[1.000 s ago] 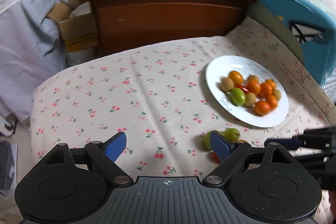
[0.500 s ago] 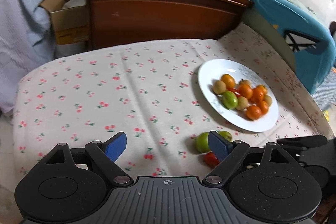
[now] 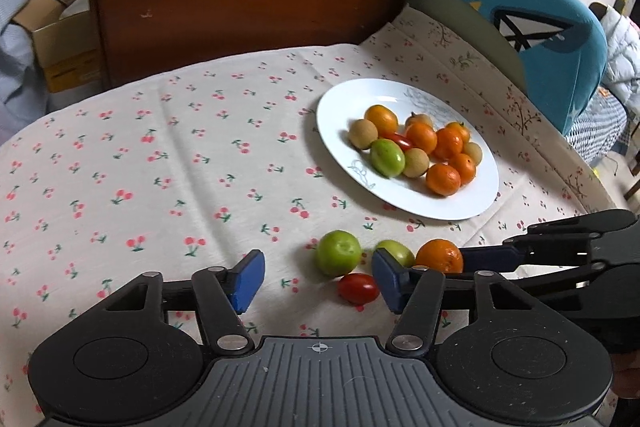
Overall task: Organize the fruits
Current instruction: 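Move both open tools back to the remaining fruits on the sheet, then grasp a green fruit with the left tool while the right tool grasps an orange, then carry the green fruit and orange onto the white plate and open both tools, then move both open tools back to the last fruits on the sheet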
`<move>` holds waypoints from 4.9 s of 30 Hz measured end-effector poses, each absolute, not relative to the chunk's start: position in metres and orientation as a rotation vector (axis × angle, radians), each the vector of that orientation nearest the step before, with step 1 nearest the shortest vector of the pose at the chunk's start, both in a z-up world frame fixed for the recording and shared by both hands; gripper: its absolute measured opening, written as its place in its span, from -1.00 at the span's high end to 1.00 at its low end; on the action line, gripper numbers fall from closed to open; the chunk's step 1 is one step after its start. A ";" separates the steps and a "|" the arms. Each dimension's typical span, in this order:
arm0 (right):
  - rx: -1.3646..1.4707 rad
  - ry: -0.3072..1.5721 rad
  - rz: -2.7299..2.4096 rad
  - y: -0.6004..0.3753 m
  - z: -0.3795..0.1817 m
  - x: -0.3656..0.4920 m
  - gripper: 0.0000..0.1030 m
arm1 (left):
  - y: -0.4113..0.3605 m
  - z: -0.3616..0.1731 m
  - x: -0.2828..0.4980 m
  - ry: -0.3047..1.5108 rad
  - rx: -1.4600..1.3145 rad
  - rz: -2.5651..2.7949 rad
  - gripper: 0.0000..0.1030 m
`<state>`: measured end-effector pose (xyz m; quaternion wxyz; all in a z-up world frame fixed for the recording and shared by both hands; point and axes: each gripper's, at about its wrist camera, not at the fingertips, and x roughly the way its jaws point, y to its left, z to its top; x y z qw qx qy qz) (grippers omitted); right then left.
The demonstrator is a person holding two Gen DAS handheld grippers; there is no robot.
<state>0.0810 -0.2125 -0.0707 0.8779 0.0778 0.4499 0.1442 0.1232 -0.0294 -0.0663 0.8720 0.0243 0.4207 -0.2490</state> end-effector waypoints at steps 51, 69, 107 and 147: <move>0.301 0.792 0.248 -0.255 -0.028 0.090 0.40 | -0.060 -0.024 0.135 0.735 0.010 -0.533 0.49; 0.361 0.728 0.120 -0.296 -0.014 0.124 0.40 | -0.099 -0.021 0.182 0.715 0.057 -0.551 0.49; 0.496 0.797 0.006 -0.332 -0.059 0.179 0.34 | -0.139 -0.042 0.220 0.737 0.058 -0.627 0.02; 0.357 0.868 0.248 -0.227 -0.059 0.074 0.28 | -0.016 -0.027 0.114 0.855 0.042 -0.337 -0.34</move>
